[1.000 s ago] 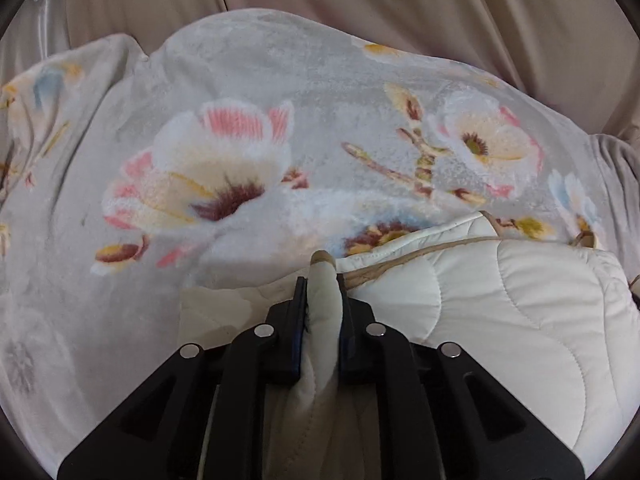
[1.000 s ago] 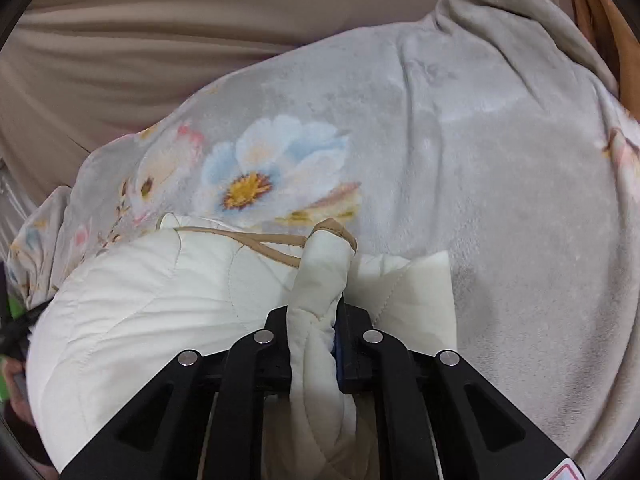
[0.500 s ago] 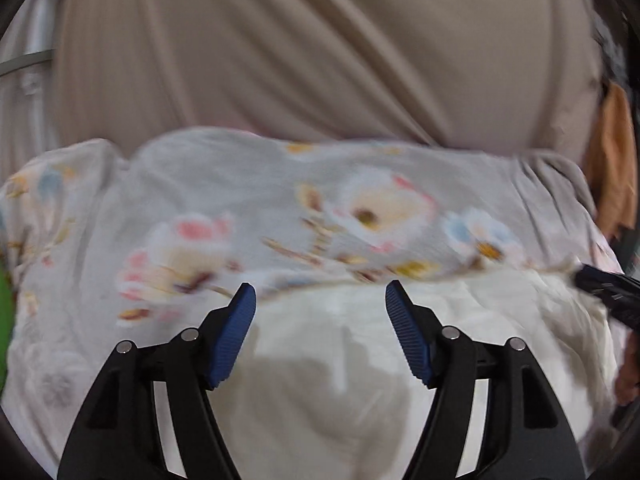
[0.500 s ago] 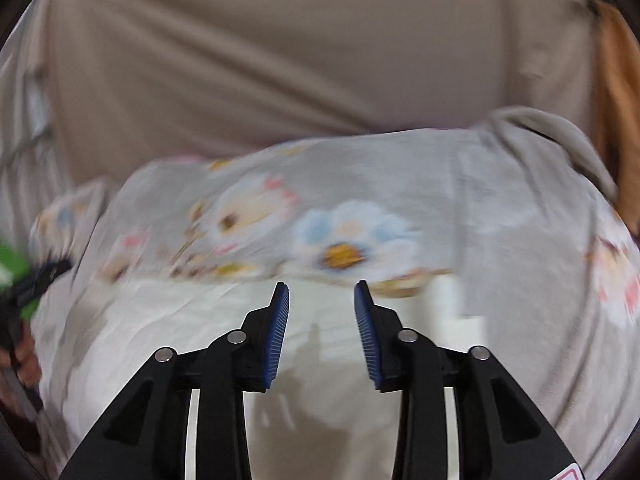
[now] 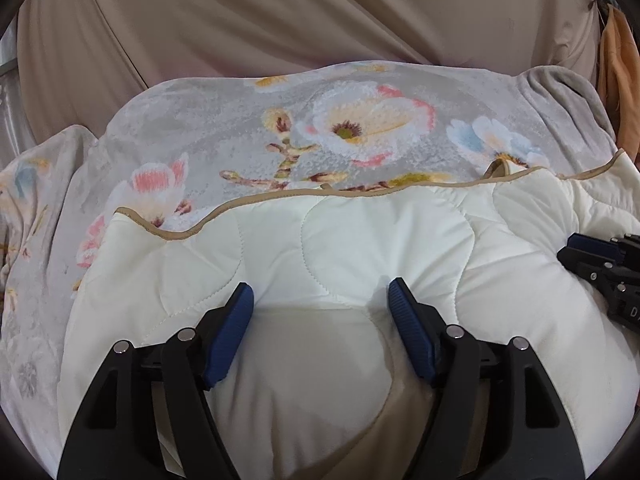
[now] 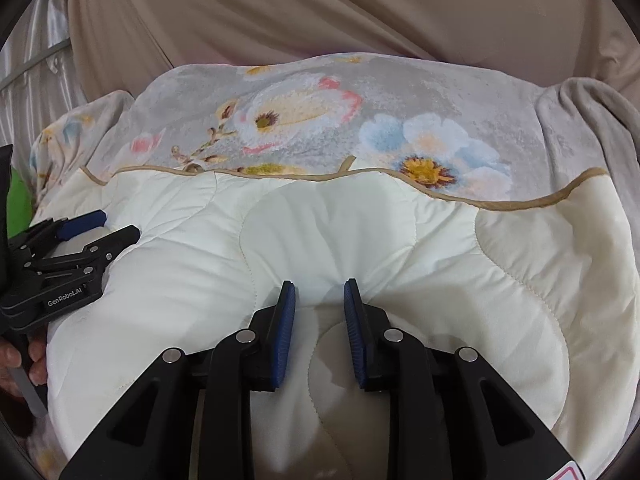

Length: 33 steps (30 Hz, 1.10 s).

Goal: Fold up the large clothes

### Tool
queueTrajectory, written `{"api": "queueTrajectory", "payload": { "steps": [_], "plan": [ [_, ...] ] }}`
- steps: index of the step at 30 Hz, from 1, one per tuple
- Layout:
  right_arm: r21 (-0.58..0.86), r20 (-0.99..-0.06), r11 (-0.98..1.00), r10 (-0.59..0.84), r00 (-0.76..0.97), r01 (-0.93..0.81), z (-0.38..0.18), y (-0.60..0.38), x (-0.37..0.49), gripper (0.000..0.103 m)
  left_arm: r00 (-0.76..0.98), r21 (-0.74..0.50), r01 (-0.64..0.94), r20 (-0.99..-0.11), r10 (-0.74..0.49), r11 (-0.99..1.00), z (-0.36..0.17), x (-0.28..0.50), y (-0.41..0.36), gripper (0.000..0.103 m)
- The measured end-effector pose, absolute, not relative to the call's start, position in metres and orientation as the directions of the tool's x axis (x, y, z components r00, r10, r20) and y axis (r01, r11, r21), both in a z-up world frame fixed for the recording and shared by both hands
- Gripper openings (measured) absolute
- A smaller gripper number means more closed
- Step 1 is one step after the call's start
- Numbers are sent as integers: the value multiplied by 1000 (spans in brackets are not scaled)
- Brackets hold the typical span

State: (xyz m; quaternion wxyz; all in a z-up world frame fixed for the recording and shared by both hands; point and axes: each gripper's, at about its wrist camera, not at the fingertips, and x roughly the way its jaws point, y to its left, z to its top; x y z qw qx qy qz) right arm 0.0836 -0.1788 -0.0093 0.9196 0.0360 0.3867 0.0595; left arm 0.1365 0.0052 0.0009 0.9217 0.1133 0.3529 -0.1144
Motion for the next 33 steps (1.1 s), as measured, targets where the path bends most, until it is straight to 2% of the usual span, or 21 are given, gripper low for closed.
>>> {"api": "queueTrajectory", "payload": {
  "steps": [2,4,8,12,17,19,21,23,24,26,30,33],
  "plan": [
    [123,-694,990,132,708,-65,-1,-180,80,23,725,134,290,-677,-126,947,0,137,5,68],
    [181,-674,980,189,715,-88,12,-178,75,28,725,135,290,-678,-125,947,0,138,5,68],
    [238,-683,959,278,675,-155,15,-153,74,28,726,138,288,-677,-122,947,0,138,5,68],
    [166,-704,972,236,669,-169,-1,-132,75,29,726,137,290,-676,-124,947,0,138,5,68],
    [159,-699,975,224,679,-157,3,-128,75,29,726,118,293,-673,-140,949,2,138,8,68],
    [227,-678,955,294,673,-189,14,-126,73,31,727,51,292,-661,-187,955,13,133,22,68],
    [208,-693,956,295,658,-210,12,-117,75,31,737,-6,279,-640,-218,960,30,125,41,68],
    [191,-723,956,290,627,-222,-3,-111,82,31,758,-54,251,-610,-230,967,53,114,71,79],
    [193,-720,955,293,630,-223,-9,-110,83,31,766,-79,212,-605,-216,974,62,108,92,88],
    [180,-718,957,285,635,-226,-11,-108,83,30,760,-134,145,-619,-197,980,67,102,128,91],
    [163,-712,960,275,646,-230,-13,-105,80,30,672,-287,-2,-710,-211,958,33,94,195,94],
    [154,-710,960,271,650,-233,-14,-106,81,30,599,-394,-58,-749,-284,917,-7,90,217,94]
  ]
}}
